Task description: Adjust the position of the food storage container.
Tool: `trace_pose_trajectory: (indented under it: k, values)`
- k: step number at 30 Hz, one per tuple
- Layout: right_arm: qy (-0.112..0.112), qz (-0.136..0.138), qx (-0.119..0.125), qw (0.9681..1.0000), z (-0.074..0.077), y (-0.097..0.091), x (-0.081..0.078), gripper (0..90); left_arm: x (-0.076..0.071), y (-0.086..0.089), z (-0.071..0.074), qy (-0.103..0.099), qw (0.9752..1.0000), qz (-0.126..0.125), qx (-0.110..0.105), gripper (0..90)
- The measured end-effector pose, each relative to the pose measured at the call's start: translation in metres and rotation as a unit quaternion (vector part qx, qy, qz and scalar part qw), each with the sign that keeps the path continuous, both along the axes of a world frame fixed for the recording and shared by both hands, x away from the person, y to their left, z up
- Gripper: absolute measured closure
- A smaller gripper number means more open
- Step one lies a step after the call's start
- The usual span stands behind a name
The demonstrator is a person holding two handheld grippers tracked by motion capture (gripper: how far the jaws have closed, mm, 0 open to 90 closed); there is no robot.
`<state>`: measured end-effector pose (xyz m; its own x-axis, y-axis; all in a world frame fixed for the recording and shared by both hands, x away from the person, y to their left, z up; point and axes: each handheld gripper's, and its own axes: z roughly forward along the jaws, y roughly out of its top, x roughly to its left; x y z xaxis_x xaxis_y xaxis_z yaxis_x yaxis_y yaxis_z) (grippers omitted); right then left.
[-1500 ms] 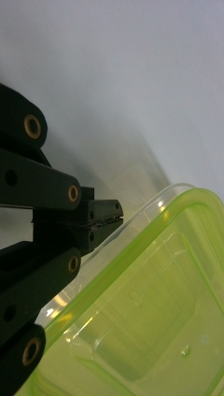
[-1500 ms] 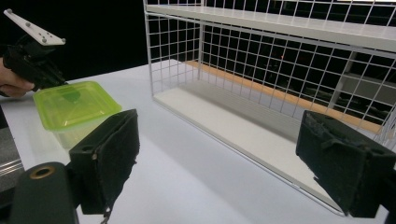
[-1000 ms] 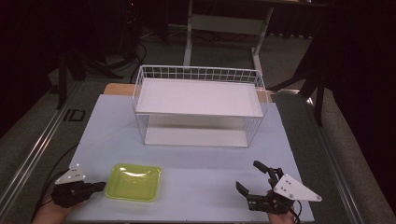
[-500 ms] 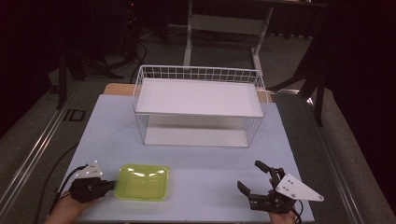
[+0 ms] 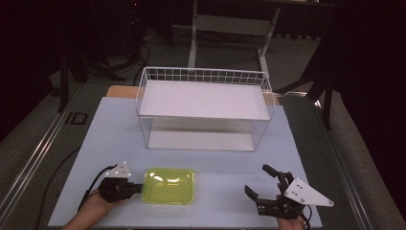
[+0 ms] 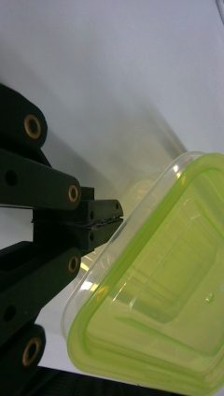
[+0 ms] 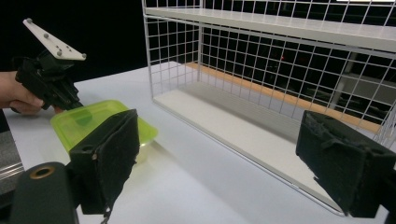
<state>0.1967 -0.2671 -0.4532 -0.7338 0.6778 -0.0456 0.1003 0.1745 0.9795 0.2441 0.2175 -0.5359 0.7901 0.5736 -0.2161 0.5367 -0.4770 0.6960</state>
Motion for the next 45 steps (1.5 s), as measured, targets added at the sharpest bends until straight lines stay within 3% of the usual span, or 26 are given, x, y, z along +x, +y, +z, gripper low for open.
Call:
trace_pose_trajectory:
  k: [6, 10, 14, 16, 27, 45]
  values:
    - [-0.001, -0.001, 0.001, 1.0000, 0.000, 0.000, -0.001, 13.6, 0.002, 0.002, -0.001, 0.004, 0.9999, 0.004, -0.008, 90.0]
    - [0.000, 0.000, -0.001, 1.0000, 0.000, 0.000, -0.001, 13.6, -0.004, 0.011, 0.002, -0.001, 0.9999, 0.011, -0.013, 90.0]
    - [0.001, 0.000, -0.001, 1.0000, 0.000, 0.001, -0.001, 13.6, -0.012, 0.019, 0.008, -0.006, 0.9992, 0.016, -0.036, 90.0]
    - [0.001, 0.001, -0.002, 1.0000, 0.000, 0.001, 0.000, 13.6, -0.014, 0.018, 0.008, -0.004, 0.9993, 0.015, -0.034, 90.0]
    - [0.004, 0.002, 0.001, 1.0000, 0.000, 0.000, 0.000, 13.6, -0.008, -0.007, 0.008, 0.007, 0.9991, 0.002, -0.042, 90.0]
    - [0.002, 0.004, 0.004, 1.0000, 0.000, -0.003, 0.000, 13.6, 0.026, -0.071, 0.000, 0.024, 0.9974, -0.049, -0.047, 90.0]
